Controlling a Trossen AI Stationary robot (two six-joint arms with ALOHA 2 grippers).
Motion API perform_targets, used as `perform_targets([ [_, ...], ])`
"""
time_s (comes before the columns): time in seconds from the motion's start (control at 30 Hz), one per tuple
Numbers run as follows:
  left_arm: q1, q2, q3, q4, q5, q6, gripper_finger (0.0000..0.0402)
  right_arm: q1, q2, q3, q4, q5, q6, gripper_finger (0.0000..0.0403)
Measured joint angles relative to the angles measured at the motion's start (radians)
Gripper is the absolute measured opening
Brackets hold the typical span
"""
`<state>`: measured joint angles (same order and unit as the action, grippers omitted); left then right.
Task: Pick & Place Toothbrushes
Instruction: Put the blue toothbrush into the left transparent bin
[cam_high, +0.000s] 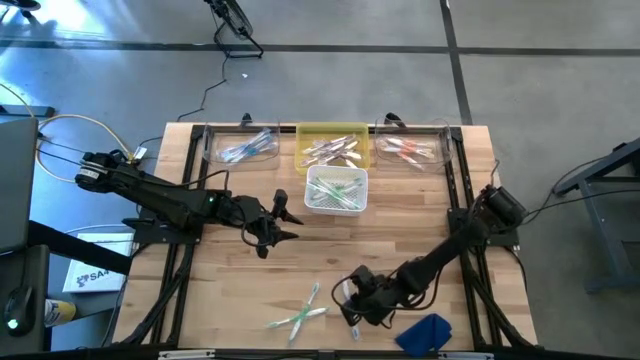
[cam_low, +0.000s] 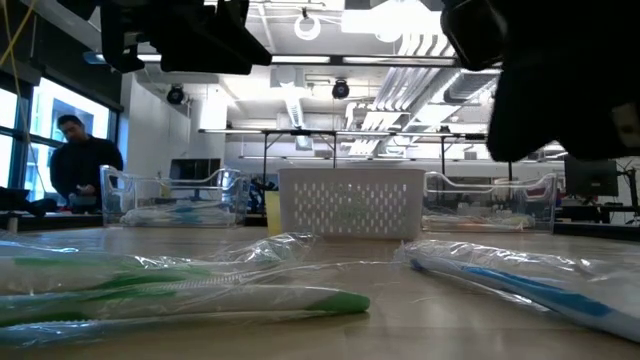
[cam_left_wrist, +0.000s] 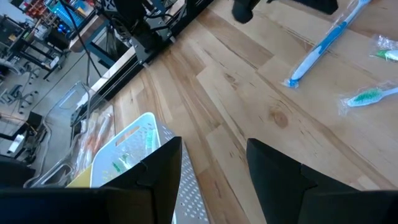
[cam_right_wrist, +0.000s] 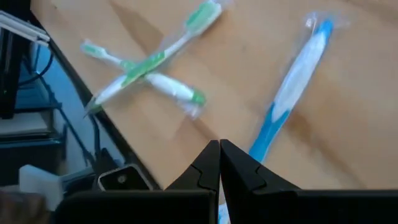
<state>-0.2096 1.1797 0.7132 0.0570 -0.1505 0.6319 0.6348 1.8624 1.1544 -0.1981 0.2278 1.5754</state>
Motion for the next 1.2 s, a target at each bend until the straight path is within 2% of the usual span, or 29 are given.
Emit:
perform_targets([
  [0.33,0.000,0.000,0.000,-0.010,0.003,0.000,0.0175,0.037,0.102,0.009,0.168,-0.074,0.102,0.0004],
  [0.47,0.000,0.000,0.000,-0.008,0.003,0.000,0.0175,0.037,0.141,0.042,0.157,-0.113,0.104,0.0003],
  [0.8,0.000,0.000,0.000,-0.003,0.003,-0.001,0.0175,0.037,0.131,0.049,-0.083,-0.220,0.165,0.0003],
  [1.0,0.000,0.000,0.000,-0.002,0.002,0.000,0.0175,0.030,0.124,0.050,-0.147,-0.200,0.139,0.0003],
  [1.2,0.000,0.000,0.000,0.002,-0.002,0.000,0.0175,-0.008,0.109,0.049,-0.209,-0.163,0.003,0.0003],
])
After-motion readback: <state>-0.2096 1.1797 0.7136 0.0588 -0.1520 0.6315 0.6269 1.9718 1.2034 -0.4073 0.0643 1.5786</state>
